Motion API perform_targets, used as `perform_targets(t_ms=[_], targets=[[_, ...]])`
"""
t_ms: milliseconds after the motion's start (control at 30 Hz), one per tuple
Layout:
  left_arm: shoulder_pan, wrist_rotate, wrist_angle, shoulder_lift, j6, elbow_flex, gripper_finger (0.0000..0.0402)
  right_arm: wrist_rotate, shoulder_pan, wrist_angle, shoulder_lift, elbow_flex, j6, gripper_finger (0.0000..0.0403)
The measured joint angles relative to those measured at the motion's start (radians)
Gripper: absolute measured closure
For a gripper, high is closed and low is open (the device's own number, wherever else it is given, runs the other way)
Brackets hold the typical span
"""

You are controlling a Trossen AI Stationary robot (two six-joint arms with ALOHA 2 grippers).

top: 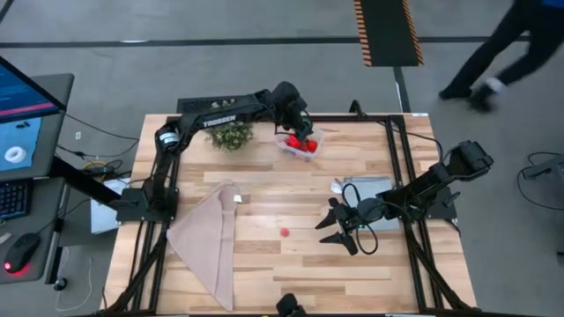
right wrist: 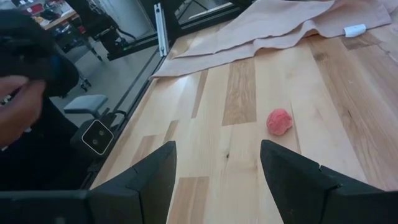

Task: Pick and placing Produce into tupperware
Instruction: Put the watermelon into the transparent bin, then put the peach into the transparent bin

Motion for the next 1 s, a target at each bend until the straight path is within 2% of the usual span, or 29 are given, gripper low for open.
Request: perform_targets(t_ms=[167,400,567,700,867,1000], targets=[[0.014,0.006,-0.008,-0.009,0.022,0.003,0.0087,0.0,0.0,0.002,0.0,0.0,0.0,0.0147],[0.026,0.125,0.045,0.013,0.056,0.001,0.0008,0.0,0.0,-0.001,0.0,0.0,0.0,0.0147],[0.027,0.264,0.157,-0.019,0.089,0.001,0.0016,0.0,0.0,-0.006,0.0,0.0,0.0,0.0147],[0.013,0.298,0.235,-0.055,0.073,0.002,0.0019,-0.003,0.0,-0.011,0.0,0.0,0.0,0.0147],[-0.041,0.476,0.379,-0.116,0.062,0.003,0.002,-0.002,-0.004,-0.02,0.0,0.0,0.0,0.0147],[-0.113,0.613,0.385,-0.148,0.224,0.002,0.002,-0.003,-0.004,-0.019,0.0,0.0,0.0,0.0147]])
